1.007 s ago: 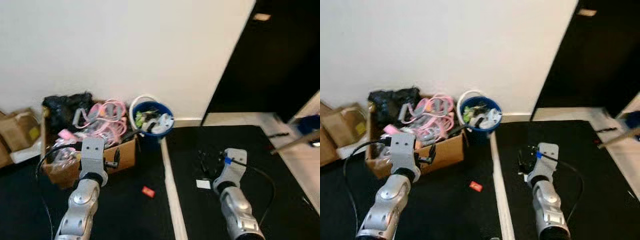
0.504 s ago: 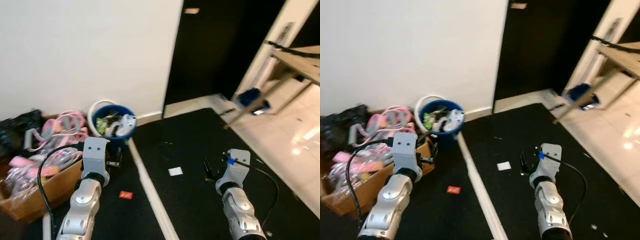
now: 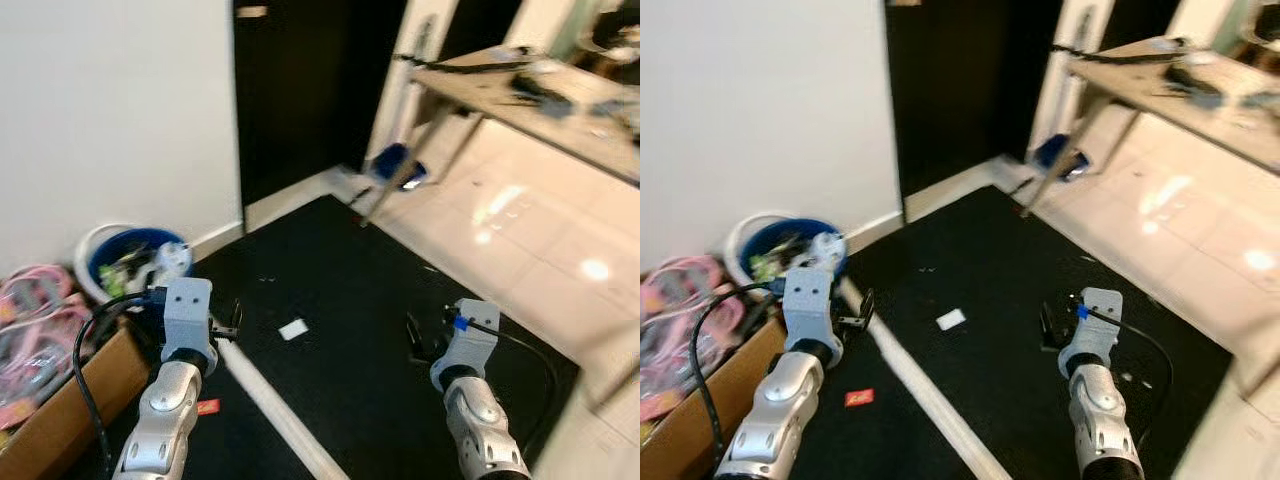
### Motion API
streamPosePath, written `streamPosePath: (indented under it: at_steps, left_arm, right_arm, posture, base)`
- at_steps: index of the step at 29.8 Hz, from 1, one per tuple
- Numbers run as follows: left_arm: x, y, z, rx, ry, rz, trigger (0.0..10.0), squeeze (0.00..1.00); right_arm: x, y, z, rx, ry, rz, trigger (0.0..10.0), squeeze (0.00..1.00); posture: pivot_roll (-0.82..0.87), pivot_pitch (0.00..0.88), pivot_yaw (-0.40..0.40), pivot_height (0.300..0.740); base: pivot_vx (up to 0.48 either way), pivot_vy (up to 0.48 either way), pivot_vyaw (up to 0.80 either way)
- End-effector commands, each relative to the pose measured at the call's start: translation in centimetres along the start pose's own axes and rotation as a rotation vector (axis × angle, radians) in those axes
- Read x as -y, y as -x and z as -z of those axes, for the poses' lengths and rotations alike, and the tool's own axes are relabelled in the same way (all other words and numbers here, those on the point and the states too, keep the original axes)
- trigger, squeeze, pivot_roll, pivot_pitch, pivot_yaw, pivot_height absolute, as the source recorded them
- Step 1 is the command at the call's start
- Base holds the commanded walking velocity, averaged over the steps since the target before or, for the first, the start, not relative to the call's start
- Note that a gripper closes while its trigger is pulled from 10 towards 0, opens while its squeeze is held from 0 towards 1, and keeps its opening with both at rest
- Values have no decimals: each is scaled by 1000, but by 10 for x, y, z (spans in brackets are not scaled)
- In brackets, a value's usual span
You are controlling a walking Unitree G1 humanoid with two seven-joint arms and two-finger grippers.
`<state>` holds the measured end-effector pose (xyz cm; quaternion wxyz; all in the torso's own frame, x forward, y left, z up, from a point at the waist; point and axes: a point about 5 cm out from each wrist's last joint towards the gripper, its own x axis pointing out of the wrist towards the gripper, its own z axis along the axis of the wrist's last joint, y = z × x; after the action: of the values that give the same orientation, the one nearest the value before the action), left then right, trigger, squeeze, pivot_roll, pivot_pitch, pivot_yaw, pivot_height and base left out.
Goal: Picking trash to rubbish bin
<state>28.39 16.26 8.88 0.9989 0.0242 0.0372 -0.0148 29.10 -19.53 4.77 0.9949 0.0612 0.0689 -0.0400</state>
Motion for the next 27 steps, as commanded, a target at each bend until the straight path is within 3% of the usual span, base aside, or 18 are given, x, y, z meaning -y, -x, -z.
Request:
streamPosePath:
  at_steps: [1,4,6,10,17,18,22,23,27]
  left_arm:
    - [0,2,6,-21,2,-3,10000,0]
    - [-1,3,6,-22,1,-6,10000,0]
    - [-1,2,6,-22,3,-8,10000,0]
    - [-1,1,6,-21,4,-9,10000,0]
    - [-1,1,6,-20,6,-11,10000,0]
    - [-1,1,6,-21,7,-11,10000,0]
    - [0,1,5,-21,7,-12,10000,0]
    - [-1,1,6,-21,8,-15,10000,0]
    - [-1,1,6,-21,10,-19,10000,0]
  right_arm:
    - [3,2,3,-18,0,10,10000,0]
    - [5,2,3,-16,2,16,10000,0]
    - [3,2,2,-21,50,-11,10000,0]
    - [-1,0,5,-53,42,4,10000,0]
    - [-3,-4,8,-111,110,32,10000,0]
    - [-3,-5,8,-119,122,30,10000,0]
    - [-1,-6,6,-100,123,28,10000,0]
    - [0,-6,4,-89,108,29,10000,0]
    - [-1,-4,2,-73,120,6,10000,0]
  posture:
    - [26,122,-20,740]
    - [25,123,-22,740]
    - [27,121,-21,740]
    - [23,120,-22,740]
    - [26,123,-22,740]
    - [0,0,0,740]
    - [0,0,0,740]
    - [25,123,-26,740]
    - [25,126,-26,740]
  base:
    - [0,0,-800]
    - [0,0,-800]
    - [0,0,0]
    - [0,0,0]
    - [0,0,0]
    - [0,0,0]
    - [0,0,0]
    - [0,0,0]
    - [0,0,0]
